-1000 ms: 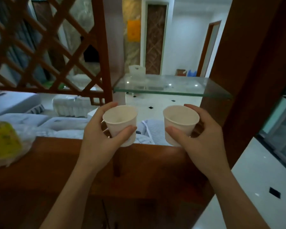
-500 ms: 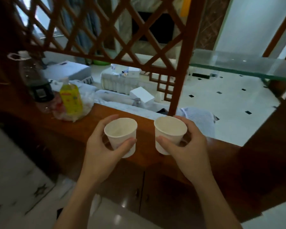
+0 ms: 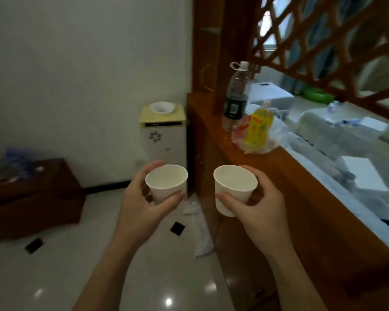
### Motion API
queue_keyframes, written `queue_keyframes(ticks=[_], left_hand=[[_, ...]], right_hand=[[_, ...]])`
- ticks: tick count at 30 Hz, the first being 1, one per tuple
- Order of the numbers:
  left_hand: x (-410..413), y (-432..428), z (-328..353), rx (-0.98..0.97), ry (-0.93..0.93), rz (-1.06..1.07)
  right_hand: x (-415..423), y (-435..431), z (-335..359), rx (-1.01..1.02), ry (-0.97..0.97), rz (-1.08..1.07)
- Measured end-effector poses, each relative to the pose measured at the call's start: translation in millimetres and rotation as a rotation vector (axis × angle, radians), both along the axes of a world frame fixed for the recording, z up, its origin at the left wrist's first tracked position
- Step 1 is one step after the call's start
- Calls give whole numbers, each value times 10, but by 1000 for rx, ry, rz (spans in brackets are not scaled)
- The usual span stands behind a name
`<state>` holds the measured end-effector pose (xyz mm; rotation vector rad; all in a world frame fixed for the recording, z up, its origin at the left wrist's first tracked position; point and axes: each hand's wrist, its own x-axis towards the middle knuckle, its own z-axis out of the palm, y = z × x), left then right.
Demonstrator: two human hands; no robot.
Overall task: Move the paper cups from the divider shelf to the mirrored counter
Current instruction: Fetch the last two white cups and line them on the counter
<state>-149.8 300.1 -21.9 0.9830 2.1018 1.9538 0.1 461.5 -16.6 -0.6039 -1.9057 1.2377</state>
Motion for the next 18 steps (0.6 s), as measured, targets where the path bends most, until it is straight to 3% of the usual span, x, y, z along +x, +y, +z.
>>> queue_keyframes(ticks=[10,18], left_hand=[[619,-1706,-239,-47,-57,620],[1022,-3009,-369,-67,-102,1033]], right_hand=[[-613,-1130,-345,-33,-54,641],[-1028,-2434,-521,-4,-103,1032]])
